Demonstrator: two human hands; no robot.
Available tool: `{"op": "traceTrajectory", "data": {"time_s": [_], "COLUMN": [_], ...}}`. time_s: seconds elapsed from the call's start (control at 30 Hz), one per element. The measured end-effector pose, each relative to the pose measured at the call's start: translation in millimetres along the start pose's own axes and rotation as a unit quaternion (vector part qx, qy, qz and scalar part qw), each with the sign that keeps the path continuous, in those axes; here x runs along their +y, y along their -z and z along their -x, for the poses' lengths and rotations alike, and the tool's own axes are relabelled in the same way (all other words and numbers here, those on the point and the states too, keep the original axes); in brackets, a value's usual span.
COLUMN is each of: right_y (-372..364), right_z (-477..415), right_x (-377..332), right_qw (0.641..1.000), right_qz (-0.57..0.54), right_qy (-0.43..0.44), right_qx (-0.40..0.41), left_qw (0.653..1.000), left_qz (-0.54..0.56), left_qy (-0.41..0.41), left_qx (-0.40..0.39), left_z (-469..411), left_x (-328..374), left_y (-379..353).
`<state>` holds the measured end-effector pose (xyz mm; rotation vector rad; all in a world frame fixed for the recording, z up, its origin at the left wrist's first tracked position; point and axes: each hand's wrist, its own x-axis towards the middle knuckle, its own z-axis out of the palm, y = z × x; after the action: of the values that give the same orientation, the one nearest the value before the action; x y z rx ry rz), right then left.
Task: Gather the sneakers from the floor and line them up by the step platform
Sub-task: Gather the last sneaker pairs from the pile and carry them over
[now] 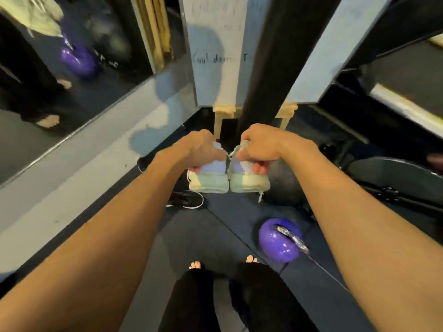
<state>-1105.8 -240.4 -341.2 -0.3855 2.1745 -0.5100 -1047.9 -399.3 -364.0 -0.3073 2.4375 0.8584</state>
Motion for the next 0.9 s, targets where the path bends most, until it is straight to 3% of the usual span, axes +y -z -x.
{"op": "traceTrajectory", "data": {"time_s": [0.2, 0.47, 0.63, 0.9], "right_y": [103.1, 154.6, 152.8, 94.2], "right_z": [184.8, 390.9, 514.4, 677.5], "right_x": [-69.2, -92.9, -70.3, 0.6], "right_qw": [0.983, 0.891, 0.819, 0.723], "right_qz": [-0.018, -0.021, -0.042, -0.082], "right_qy": [0.045, 0.052, -0.026, -0.133], "right_qx": [0.176, 0.450, 0.571, 0.673], "left_qw": [0.980, 0.870, 0.785, 0.692], "left_qz": [-0.032, -0.123, -0.156, -0.125], "left_qy": [-0.150, -0.390, -0.524, -0.653], "left_qx": [0.124, 0.276, 0.291, 0.280], "left_z": [122.4, 228.9, 296.5, 397.1], "left_x": [131.2, 274.2, 384.5, 499.6], "left_y": [122.1, 202.8, 179.2, 59.9]}}
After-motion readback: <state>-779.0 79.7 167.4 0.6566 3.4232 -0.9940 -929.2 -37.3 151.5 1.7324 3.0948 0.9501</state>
